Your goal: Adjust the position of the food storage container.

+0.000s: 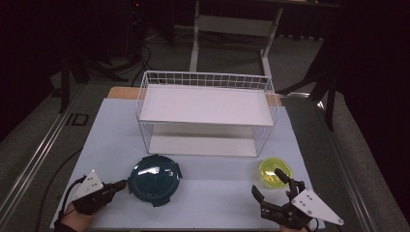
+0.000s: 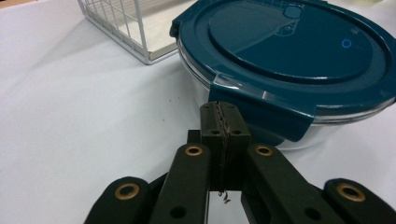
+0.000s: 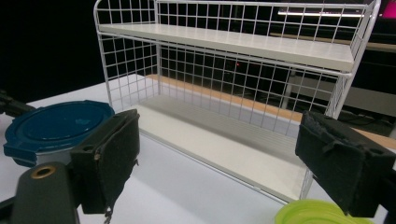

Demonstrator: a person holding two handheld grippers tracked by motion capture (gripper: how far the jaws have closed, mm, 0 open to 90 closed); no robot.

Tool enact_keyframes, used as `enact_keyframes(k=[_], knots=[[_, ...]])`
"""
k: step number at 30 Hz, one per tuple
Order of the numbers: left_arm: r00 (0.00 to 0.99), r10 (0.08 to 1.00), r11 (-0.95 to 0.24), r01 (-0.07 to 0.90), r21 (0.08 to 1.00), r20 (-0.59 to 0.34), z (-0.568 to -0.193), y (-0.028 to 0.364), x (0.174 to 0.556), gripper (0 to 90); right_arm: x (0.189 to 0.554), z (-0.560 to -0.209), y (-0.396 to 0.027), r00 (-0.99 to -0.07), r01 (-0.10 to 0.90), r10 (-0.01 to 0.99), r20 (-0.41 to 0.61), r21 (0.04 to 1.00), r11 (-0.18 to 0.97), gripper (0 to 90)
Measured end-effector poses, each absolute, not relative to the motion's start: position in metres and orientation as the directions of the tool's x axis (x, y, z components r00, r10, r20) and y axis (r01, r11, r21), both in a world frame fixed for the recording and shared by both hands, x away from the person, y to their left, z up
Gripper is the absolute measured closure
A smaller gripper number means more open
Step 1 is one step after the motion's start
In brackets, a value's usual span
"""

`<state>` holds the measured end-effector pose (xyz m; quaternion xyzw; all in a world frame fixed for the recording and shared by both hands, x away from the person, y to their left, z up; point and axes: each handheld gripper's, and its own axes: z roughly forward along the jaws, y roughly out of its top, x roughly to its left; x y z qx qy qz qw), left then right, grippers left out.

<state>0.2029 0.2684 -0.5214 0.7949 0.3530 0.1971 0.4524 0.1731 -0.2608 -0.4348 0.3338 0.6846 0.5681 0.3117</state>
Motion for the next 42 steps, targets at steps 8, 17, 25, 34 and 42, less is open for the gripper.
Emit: enact_keyframes(k=[8, 17, 25, 34, 42], knots=[[0.696, 0.718, -0.344, 0.374, 0.861, -0.016, -0.518, 0.249, 0.219, 90.0, 0.173, -0.435, -0.26, -0.587, 0.104, 0.809, -0.046, 0.986, 0.131, 13.5], [0.696, 0.717, -0.335, 0.379, 0.863, -0.028, -0.518, 0.249, 0.226, 90.0, 0.173, -0.436, -0.261, -0.588, 0.107, 0.808, -0.042, 0.986, 0.13, 13.5], [0.706, 0.707, -0.355, 0.398, 0.846, -0.036, -0.526, 0.246, 0.227, 90.0, 0.174, -0.437, -0.258, -0.594, 0.108, 0.803, -0.046, 0.985, 0.136, 13.5], [0.703, 0.71, -0.368, 0.417, 0.831, -0.039, -0.529, 0.237, 0.232, 90.0, 0.175, -0.438, -0.257, -0.601, 0.116, 0.798, -0.039, 0.984, 0.136, 13.5], [0.732, 0.68, -0.387, 0.402, 0.83, -0.038, -0.528, 0.214, 0.242, 90.0, 0.174, -0.438, -0.258, -0.599, 0.116, 0.8, -0.038, 0.984, 0.133, 13.5]])
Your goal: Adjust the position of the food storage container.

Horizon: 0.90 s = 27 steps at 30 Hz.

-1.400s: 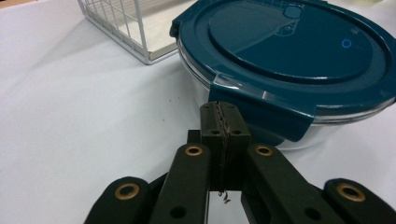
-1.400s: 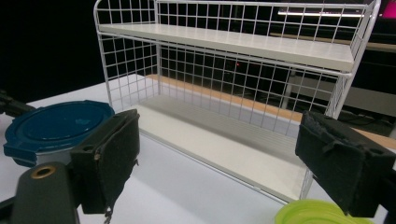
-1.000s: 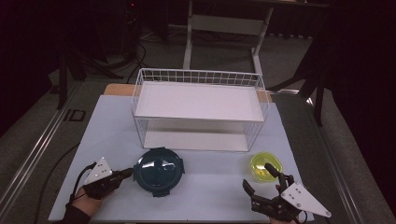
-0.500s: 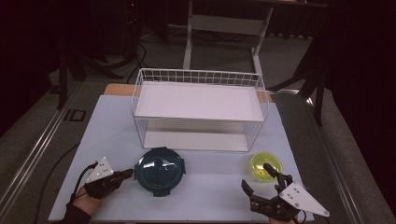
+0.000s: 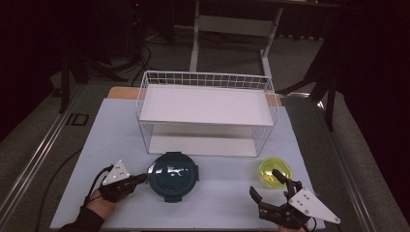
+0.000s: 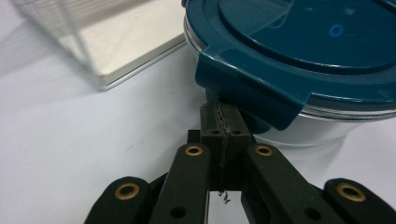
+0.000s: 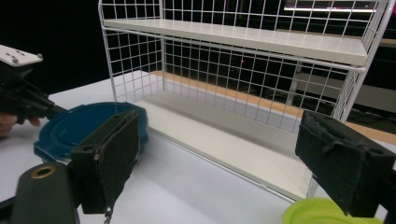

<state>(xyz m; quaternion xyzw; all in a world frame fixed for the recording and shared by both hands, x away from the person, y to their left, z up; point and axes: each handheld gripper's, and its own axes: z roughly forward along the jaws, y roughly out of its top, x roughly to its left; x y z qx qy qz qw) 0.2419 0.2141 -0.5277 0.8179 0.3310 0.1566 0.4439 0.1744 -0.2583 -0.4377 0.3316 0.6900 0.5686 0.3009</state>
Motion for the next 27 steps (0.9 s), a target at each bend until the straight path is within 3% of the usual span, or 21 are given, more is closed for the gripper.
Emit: enact_keyframes(k=[9, 27], knots=[[0.751, 0.658, -0.378, 0.399, 0.836, -0.061, -0.529, 0.193, 0.254, 90.0, 0.174, -0.439, -0.258, -0.6, 0.117, 0.799, -0.042, 0.983, 0.14, 13.5], [0.756, 0.648, -0.351, 0.399, 0.847, -0.087, -0.519, 0.189, 0.255, 90.0, 0.176, -0.44, -0.257, -0.605, 0.13, 0.796, -0.033, 0.982, 0.139, 13.5]])
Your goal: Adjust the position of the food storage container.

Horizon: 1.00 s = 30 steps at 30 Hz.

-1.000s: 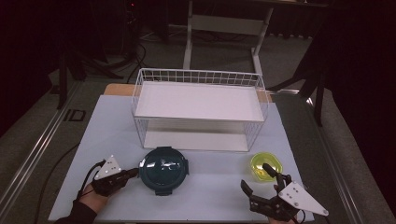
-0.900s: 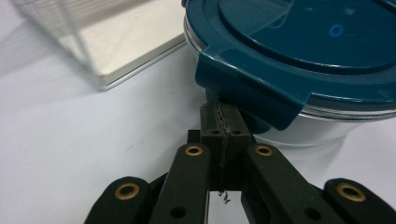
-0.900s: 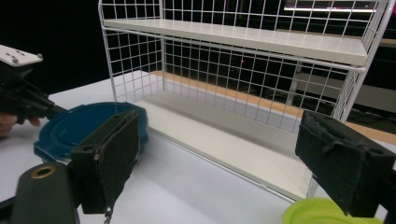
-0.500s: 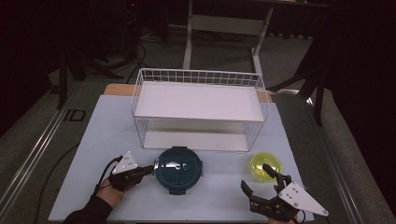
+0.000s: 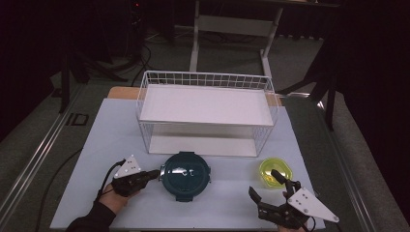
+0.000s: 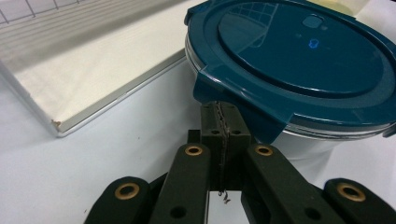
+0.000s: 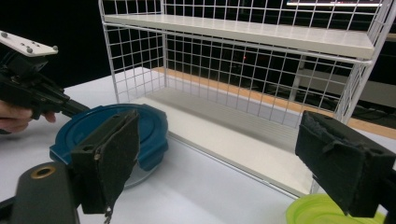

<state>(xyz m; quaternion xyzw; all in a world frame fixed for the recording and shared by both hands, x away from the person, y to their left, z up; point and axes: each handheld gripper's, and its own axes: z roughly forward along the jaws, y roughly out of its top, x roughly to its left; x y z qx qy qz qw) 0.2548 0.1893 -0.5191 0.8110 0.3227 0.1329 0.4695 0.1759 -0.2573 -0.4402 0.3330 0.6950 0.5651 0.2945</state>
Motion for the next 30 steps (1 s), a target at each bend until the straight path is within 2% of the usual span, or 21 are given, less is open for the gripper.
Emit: enact_keyframes(k=[30], knots=[[0.809, 0.576, -0.355, 0.378, 0.855, -0.118, -0.517, 0.134, 0.267, 90.0, 0.175, -0.442, -0.257, -0.613, 0.134, 0.789, -0.035, 0.98, 0.148, 13.5]])
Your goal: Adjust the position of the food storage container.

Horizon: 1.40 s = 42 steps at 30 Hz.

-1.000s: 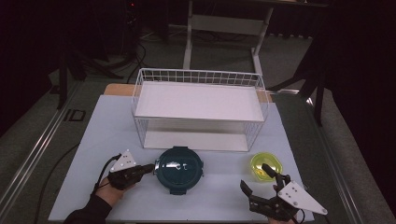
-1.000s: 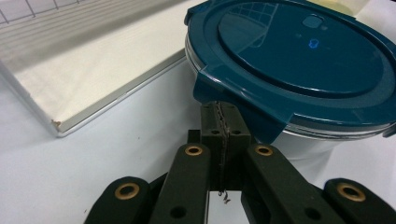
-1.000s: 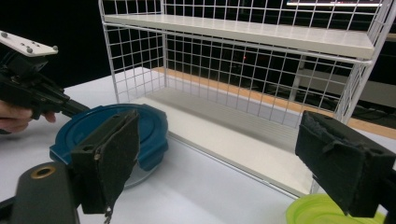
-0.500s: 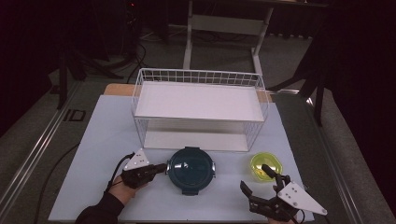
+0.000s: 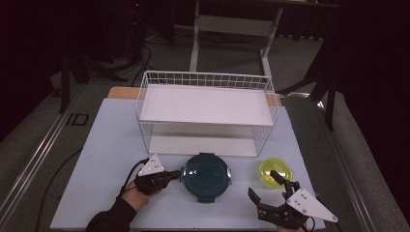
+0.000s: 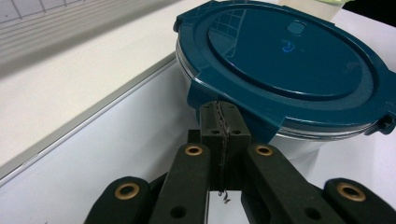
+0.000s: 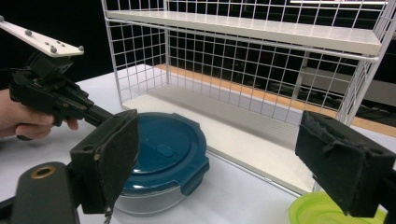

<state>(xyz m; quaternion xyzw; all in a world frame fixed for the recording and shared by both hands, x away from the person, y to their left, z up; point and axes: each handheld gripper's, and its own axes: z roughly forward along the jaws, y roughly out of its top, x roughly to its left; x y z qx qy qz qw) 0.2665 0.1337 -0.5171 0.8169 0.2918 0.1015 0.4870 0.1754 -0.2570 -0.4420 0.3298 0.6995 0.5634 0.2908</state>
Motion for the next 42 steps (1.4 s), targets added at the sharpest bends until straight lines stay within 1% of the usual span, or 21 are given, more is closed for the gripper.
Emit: enact_keyframes(k=[11, 15, 20, 21, 22, 23, 24, 25, 26, 27, 28, 29, 31, 32, 33, 36, 39, 40, 42], knots=[[0.817, 0.564, -0.367, 0.378, 0.85, -0.119, -0.519, 0.13, 0.268, 90.0, 0.176, -0.442, -0.258, -0.614, 0.139, 0.789, -0.029, 0.98, 0.145, 13.5], [0.816, 0.561, -0.334, 0.378, 0.863, -0.141, -0.517, 0.134, 0.264, 90.0, 0.176, -0.441, -0.259, -0.611, 0.141, 0.791, -0.026, 0.98, 0.141, 13.5], [0.836, 0.528, -0.292, 0.344, 0.892, -0.15, -0.502, 0.139, 0.257, 90.0, 0.177, -0.441, -0.258, -0.62, 0.148, 0.784, -0.03, 0.977, 0.154, 13.5], [0.836, 0.528, -0.292, 0.344, 0.892, -0.15, -0.502, 0.139, 0.257, 88.1, 0.177, -0.441, -0.258, -0.62, 0.148, 0.784, -0.03, 0.977, 0.154, 13.5], [0.836, 0.528, -0.292, 0.344, 0.892, -0.15, -0.502, 0.139, 0.257, 88.1, 0.177, -0.442, -0.258, -0.624, 0.15, 0.781, -0.028, 0.976, 0.155, 13.5], [0.847, 0.504, -0.257, 0.336, 0.906, -0.17, -0.491, 0.142, 0.251, 81.4, 0.178, -0.443, -0.255, -0.634, 0.16, 0.773, -0.03, 0.973, 0.169, 13.5], [0.848, 0.498, -0.242, 0.337, 0.91, -0.182, -0.487, 0.143, 0.25, 80.6, 0.178, -0.444, -0.253, -0.639, 0.164, 0.769, -0.029, 0.971, 0.173, 13.5], [0.845, 0.499, -0.23, 0.34, 0.912, -0.189, -0.484, 0.143, 0.248, 75.4, 0.179, -0.444, -0.252, -0.642, 0.164, 0.766, -0.032, 0.97, 0.177, 13.5], [0.844, 0.495, -0.21, 0.346, 0.914, -0.205, -0.481, 0.144, 0.247, 65.4, 0.18, -0.444, -0.251, -0.643, 0.166, 0.765, -0.028, 0.97, 0.175, 13.5], [0.844, 0.495, -0.21, 0.346, 0.914, -0.205, -0.481, 0.144, 0.247, 57.6, 0.18, -0.444, -0.251, -0.643, 0.166, 0.765, -0.028, 0.97, 0.175, 13.5], [0.84, 0.49, -0.172, 0.354, 0.919, -0.232, -0.475, 0.146, 0.245, 57.6, 0.18, -0.443, -0.25, -0.644, 0.169, 0.765, -0.023, 0.971, 0.171, 13.5], [0.841, 0.484, -0.154, 0.355, 0.922, -0.243, -0.472, 0.147, 0.244, 44.2, 0.181, -0.442, -0.249, -0.648, 0.169, 0.762, -0.017, 0.972, 0.166, 13.5], [0.85, 0.448, -0.127, 0.368, 0.921, -0.278, -0.468, 0.148, 0.244, 26.7, 0.182, -0.441, -0.247, -0.654, 0.171, 0.756, -0.019, 0.97, 0.172, 13.5], [0.85, 0.443, -0.12, 0.373, 0.92, -0.286, -0.466, 0.149, 0.244, 16.5, 0.182, -0.441, -0.246, -0.656, 0.17, 0.754, -0.021, 0.97, 0.175, 13.5], [0.85, 0.443, -0.12, 0.373, 0.92, -0.286, -0.466, 0.149, 0.244, 11.9, 0.182, -0.44, -0.245, -0.66, 0.17, 0.751, -0.024, 0.969, 0.181, 13.5], [0.836, 0.474, -0.136, 0.378, 0.916, -0.275, -0.463, 0.146, 0.244, 2.0, 0.184, -0.441, -0.242, -0.662, 0.185, 0.749, -0.02, 0.965, 0.189, 13.7], [0.832, 0.486, -0.146, 0.38, 0.913, -0.268, -0.464, 0.144, 0.245, 2.0, 0.186, -0.44, -0.24, -0.666, 0.183, 0.745, -0.025, 0.963, 0.196, 13.7], [0.828, 0.505, -0.145, 0.36, 0.922, -0.244, -0.466, 0.141, 0.246, 2.0, 0.187, -0.44, -0.239, -0.669, 0.183, 0.743, -0.027, 0.963, 0.199, 13.7], [0.835, 0.499, -0.151, 0.349, 0.925, -0.234, -0.467, 0.139, 0.247, 1.9, 0.191, -0.438, -0.235, -0.674, 0.187, 0.739, -0.024, 0.961, 0.202, 13.7]])
